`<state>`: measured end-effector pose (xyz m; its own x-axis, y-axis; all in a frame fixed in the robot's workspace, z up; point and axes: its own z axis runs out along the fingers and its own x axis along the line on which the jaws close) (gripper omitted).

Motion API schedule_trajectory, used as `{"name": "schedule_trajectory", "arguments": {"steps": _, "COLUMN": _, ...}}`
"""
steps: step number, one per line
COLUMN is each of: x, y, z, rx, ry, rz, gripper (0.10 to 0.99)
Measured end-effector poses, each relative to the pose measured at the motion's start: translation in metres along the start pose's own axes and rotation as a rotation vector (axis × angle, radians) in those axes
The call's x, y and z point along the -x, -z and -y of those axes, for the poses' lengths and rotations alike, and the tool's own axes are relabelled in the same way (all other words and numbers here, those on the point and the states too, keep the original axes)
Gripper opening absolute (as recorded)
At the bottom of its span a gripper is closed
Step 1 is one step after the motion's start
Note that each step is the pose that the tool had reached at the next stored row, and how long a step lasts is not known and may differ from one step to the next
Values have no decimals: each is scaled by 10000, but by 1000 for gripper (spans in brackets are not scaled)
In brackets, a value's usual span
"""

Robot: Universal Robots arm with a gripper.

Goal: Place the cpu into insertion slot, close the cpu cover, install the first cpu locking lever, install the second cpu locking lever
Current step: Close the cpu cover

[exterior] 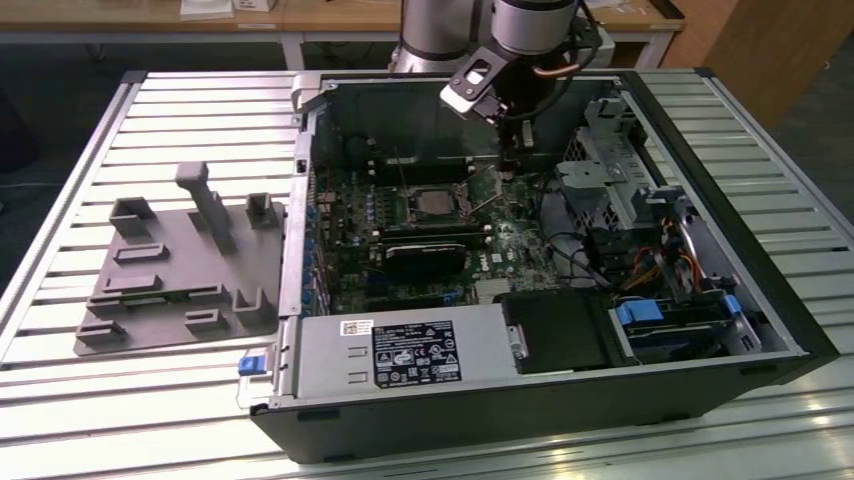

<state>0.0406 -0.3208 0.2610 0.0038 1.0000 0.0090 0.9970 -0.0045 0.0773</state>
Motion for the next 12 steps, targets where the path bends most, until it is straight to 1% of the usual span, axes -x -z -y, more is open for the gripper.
{"name": "schedule_trajectory", "arguments": {"steps": 7, "x": 0, "y": -15, "z": -102, "rx": -7, "ry": -1, "rz": 2, "gripper": 102}}
{"name": "schedule_trajectory", "arguments": {"steps": 12, "x": 0, "y": -68, "z": -124, "rx": -49, "ry": 0, "rz": 16, "gripper": 102}}
